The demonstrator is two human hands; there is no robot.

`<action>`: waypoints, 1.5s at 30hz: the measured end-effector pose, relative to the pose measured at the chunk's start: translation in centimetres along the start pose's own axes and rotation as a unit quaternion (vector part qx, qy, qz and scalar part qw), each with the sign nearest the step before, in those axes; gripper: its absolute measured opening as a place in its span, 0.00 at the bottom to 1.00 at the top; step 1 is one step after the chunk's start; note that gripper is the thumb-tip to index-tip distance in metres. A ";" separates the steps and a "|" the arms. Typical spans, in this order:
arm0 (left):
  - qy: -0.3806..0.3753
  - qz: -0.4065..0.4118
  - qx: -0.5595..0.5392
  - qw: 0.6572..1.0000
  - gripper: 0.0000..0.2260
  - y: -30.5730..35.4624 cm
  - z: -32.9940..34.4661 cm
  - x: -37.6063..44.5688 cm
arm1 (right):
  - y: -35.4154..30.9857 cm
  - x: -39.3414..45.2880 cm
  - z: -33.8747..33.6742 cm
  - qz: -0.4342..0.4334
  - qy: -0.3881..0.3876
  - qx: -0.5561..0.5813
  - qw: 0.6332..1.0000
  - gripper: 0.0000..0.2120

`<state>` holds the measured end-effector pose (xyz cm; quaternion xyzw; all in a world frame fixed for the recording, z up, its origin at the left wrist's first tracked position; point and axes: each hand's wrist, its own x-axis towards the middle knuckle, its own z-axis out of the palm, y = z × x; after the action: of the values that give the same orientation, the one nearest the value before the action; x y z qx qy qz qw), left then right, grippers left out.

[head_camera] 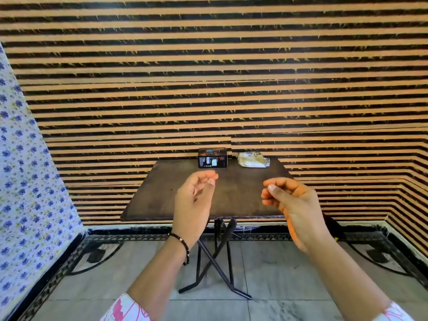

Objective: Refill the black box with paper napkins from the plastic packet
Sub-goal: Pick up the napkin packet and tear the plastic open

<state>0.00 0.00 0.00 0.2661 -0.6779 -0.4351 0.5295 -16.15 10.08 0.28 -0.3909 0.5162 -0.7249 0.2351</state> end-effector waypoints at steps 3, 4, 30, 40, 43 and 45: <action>0.001 -0.017 -0.001 1.000 0.07 -3.4 -0.2 2.6 | 2.9 3.3 1.5 0.020 0.007 0.018 1.000 0.08; 0.004 -0.032 -0.004 0.999 0.07 -4.5 -0.5 3.5 | 3.8 4.4 2.2 0.034 0.009 0.029 0.999 0.08; -0.010 -0.154 -0.025 0.988 0.07 -25.5 9.7 30.7 | 21.9 34.6 2.2 0.126 0.043 0.011 0.991 0.09; -0.016 -0.180 -0.046 0.982 0.08 -31.4 18.4 41.5 | 27.0 46.8 -4.1 0.156 0.056 -0.013 0.986 0.07; -0.029 -0.191 -0.028 0.981 0.07 -33.8 20.2 43.7 | 28.6 49.8 -5.5 0.171 0.062 -0.030 0.983 0.07; -0.041 -0.202 -0.009 0.978 0.07 -35.7 21.2 45.0 | 29.9 51.9 -6.2 0.180 0.068 -0.042 0.980 0.08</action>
<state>-37.08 -47.63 -10.54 0.3746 -0.6271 -0.5503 0.4045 -53.37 -35.70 -11.74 -0.2509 0.6228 -0.6735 0.3091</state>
